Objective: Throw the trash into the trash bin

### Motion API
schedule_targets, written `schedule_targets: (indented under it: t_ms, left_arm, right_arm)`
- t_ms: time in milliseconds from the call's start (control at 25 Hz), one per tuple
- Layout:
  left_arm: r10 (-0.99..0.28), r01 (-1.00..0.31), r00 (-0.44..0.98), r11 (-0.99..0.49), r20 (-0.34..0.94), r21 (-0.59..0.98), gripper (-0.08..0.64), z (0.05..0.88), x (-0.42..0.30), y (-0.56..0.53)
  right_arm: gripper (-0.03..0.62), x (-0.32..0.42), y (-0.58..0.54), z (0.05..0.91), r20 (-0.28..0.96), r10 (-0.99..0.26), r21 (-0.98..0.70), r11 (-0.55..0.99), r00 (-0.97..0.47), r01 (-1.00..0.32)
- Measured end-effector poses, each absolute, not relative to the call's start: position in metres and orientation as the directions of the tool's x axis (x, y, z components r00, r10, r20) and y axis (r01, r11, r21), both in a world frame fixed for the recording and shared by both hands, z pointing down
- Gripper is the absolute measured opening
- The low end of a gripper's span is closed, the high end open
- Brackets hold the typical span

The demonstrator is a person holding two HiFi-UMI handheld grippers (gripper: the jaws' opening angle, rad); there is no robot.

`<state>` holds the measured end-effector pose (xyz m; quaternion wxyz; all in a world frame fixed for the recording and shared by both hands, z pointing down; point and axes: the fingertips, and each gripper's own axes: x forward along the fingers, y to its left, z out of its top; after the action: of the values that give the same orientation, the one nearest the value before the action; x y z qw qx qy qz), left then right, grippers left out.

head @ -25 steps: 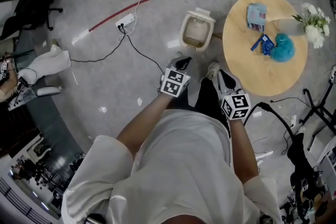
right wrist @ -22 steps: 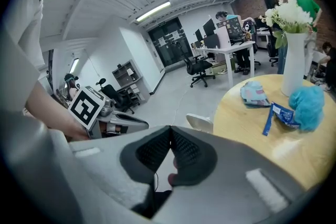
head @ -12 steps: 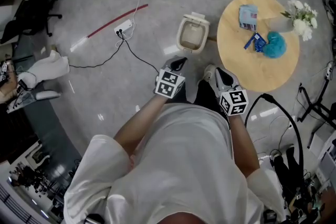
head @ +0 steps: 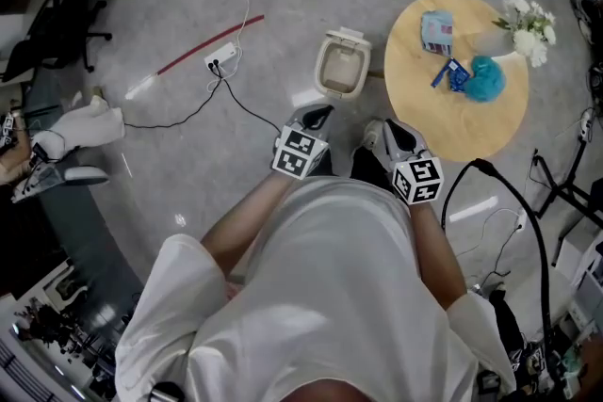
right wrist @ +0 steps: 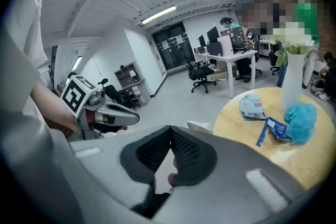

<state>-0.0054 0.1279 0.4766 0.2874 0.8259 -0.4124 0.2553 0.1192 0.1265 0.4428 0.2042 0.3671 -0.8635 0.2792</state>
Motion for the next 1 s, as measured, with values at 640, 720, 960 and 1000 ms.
schedule_targets:
  t_ms: [640, 720, 960, 1000]
  left_arm:
    - [-0.525, -0.812, 0.559, -0.503, 0.642, 0.295, 0.005, 0.449, -0.004, 0.14]
    - [-0.522, -0.812, 0.559, -0.504, 0.644, 0.296, 0.005, 0.451, -0.004, 0.14]
    - [-0.512, -0.806, 0.564, -0.512, 0.647, 0.297, 0.005, 0.449, -0.008, 0.14]
    - [-0.509, -0.804, 0.567, -0.516, 0.648, 0.297, 0.005, 0.449, -0.008, 0.139]
  right_arm:
    - [0.0, 0.113, 0.132, 0.428, 0.552, -0.525, -0.333, 0.573, -0.648, -0.749]
    - [0.0, 0.112, 0.133, 0.427, 0.552, -0.527, -0.331, 0.573, -0.646, -0.75]
    - [0.0, 0.107, 0.135, 0.423, 0.55, -0.536, -0.326, 0.568, -0.64, -0.756]
    - [0.0, 0.106, 0.136, 0.422, 0.55, -0.539, -0.324, 0.566, -0.638, -0.758]
